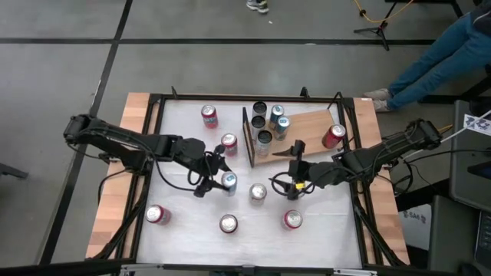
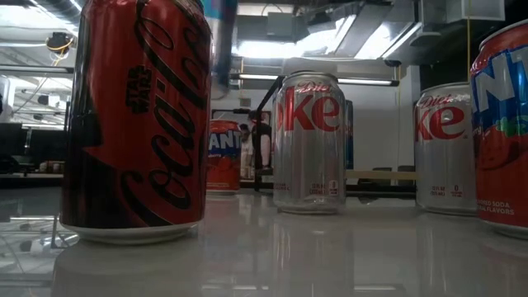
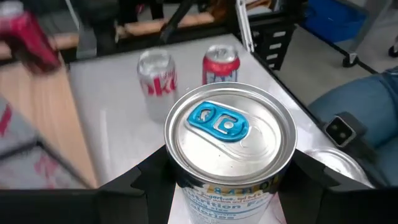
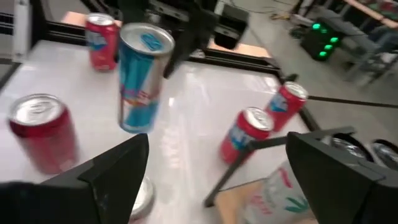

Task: Place canned beverage on shelf
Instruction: Put the blue white soda can on the shelf aligned with the other blue white soda cans

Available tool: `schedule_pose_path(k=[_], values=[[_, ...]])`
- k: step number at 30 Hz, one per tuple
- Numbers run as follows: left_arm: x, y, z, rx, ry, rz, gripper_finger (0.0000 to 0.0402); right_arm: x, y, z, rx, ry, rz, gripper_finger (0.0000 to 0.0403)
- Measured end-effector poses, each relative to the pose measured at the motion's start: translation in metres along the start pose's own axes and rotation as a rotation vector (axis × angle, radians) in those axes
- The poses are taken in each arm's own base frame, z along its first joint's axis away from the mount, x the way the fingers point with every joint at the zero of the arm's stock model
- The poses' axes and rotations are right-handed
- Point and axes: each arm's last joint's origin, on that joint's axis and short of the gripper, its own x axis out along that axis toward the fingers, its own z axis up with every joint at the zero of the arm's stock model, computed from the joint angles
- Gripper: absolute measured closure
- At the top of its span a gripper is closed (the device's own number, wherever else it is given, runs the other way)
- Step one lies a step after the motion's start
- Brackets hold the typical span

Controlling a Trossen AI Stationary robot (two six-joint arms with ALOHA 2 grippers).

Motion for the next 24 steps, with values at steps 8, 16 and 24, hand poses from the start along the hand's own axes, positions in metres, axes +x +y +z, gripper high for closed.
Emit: schedule_pose_path(k=[8, 16, 24], values=[[0.029, 0.003, -0.015, 0.102, -0.016, -0.037, 0.0195, 0.000, 0.001, 0.002, 0.009, -0.014, 0.041, 0.0036], [0.047, 0.010, -0.029, 0.136, 0.038, -0.041, 0.0195, 0.000, 0.001, 0.002, 0.010, -0.016, 0.047, 0.0036], [0.041, 0.037, -0.031, 0.163, -0.022, -0.178, 0.0195, 0.000, 0.001, 0.005, 0.026, -0.042, 0.049, 0.0036]])
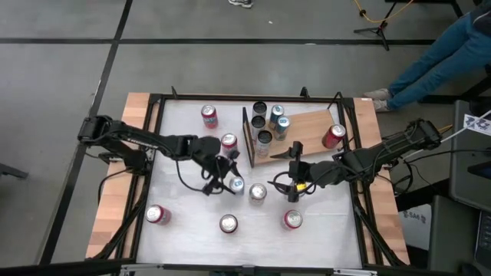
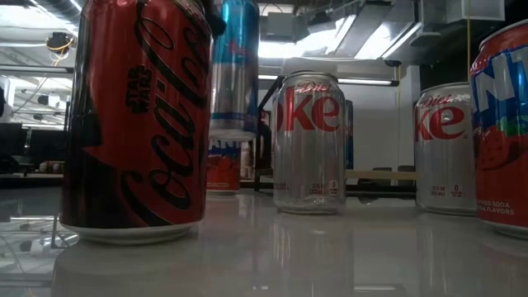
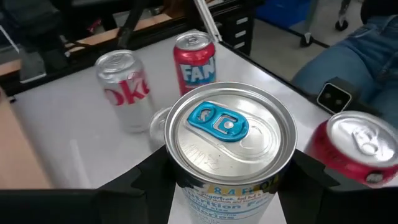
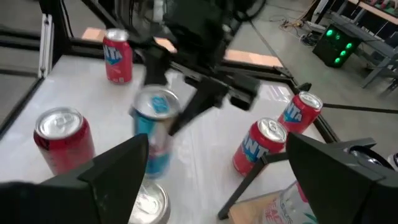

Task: Place canned beverage on shelf
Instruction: Put the blue white soda can on the shelf aligned with the other blue white soda cans

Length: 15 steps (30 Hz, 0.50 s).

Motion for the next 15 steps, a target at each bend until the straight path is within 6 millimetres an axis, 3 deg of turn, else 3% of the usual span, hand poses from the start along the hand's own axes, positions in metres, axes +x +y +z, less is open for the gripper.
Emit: schedule_pose_path(k=[6, 15], values=[[-0.016, 0.026, -0.019, -0.022, -0.020, 0.011, 0.0195, 0.000, 0.000, 0.006, 0.034, -0.059, 0.016, 0.0036], [-0.021, 0.024, -0.050, 0.030, -0.107, 0.055, 0.0195, 0.000, 0.001, 0.017, 0.089, -0.162, 0.037, 0.0036]])
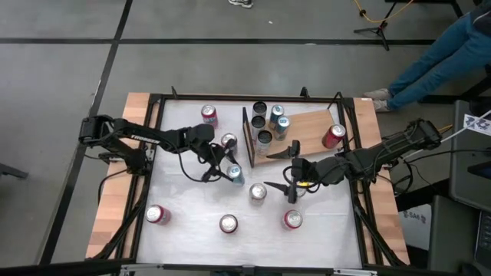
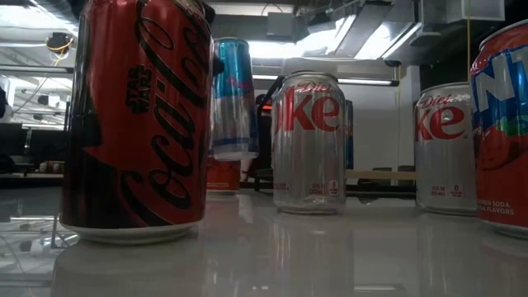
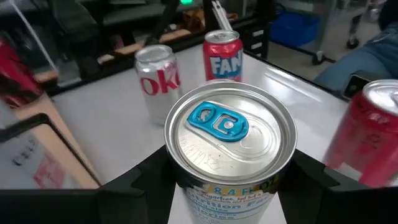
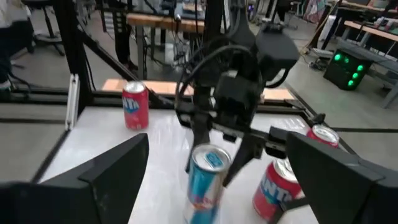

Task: Place canned beverage on shelf
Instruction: Put the blue white soda can on the shelf aligned with the other blue white soda cans

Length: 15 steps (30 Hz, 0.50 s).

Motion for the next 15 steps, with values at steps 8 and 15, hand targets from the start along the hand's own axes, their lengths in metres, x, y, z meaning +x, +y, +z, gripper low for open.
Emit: schedule_pose_path(k=[8, 15], values=[[-0.001, -0.007, -0.021, -0.005, 0.066, 0.030, 0.0195, 0.020, -0.005, -0.004, 0.018, -0.017, 0.038, 0.0036], [0.007, -0.007, -0.036, -0.049, 0.113, 0.008, 0.0194, 0.051, -0.023, -0.014, 0.043, -0.027, 0.129, 0.0036]])
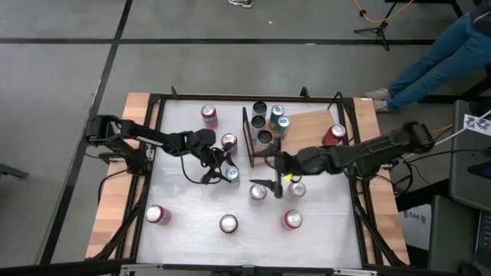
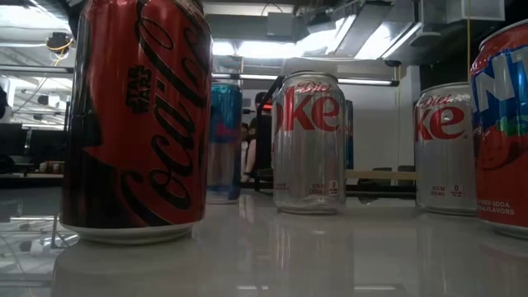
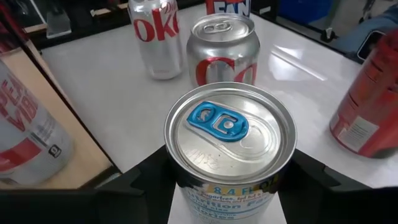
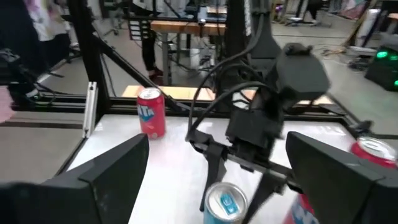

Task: Place canned beverage on shelf
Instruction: Put the blue white soda can on the shelf aligned with the other blue white soda cans

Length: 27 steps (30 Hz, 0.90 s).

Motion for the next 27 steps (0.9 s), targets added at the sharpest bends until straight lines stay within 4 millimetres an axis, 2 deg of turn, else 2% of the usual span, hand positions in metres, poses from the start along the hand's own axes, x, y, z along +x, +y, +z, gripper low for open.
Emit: schedule_pose_path(k=[7, 13, 27], values=[[0.006, 0.001, -0.005, -0.012, 0.011, -0.012, 0.0163, 0.017, -0.014, -0.013, 0.005, 0.042, 0.023, 0.0036], [0.006, 0.001, -0.005, -0.009, 0.010, -0.006, 0.0139, 0.021, -0.013, -0.017, 0.003, 0.059, 0.022, 0.0036], [0.007, 0.001, -0.007, -0.012, 0.042, 0.060, 0.0134, 0.020, -0.013, -0.018, 0.001, 0.065, 0.023, 0.0036]])
